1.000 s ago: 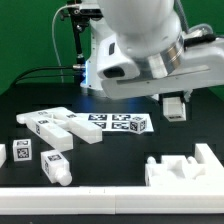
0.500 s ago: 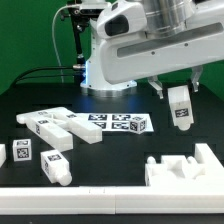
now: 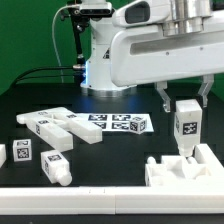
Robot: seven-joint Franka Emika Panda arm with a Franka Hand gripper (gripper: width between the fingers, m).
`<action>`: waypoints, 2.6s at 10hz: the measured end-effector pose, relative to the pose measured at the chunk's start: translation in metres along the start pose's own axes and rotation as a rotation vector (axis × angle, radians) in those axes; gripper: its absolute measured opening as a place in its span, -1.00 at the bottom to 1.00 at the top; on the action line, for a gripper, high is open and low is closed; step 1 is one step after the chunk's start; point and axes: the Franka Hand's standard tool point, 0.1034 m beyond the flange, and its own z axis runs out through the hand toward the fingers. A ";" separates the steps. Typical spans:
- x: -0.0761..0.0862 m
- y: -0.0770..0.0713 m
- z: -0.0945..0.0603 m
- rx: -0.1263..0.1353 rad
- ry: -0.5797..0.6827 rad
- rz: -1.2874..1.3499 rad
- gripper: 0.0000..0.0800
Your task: Assemble chair
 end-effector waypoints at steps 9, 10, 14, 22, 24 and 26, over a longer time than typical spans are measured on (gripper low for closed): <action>0.007 -0.026 0.030 -0.019 0.170 -0.069 -0.29; 0.008 -0.024 0.031 -0.020 0.174 -0.068 -0.29; 0.015 -0.023 0.033 -0.020 0.212 -0.070 -0.29; 0.008 -0.021 0.049 -0.028 0.188 -0.100 -0.29; 0.009 -0.021 0.049 -0.029 0.189 -0.111 -0.25; 0.009 -0.020 0.050 -0.029 0.188 -0.111 0.27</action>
Offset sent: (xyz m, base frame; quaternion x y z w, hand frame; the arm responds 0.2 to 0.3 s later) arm 0.0122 0.0170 -0.0163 -0.1175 0.0360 -0.1109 0.9862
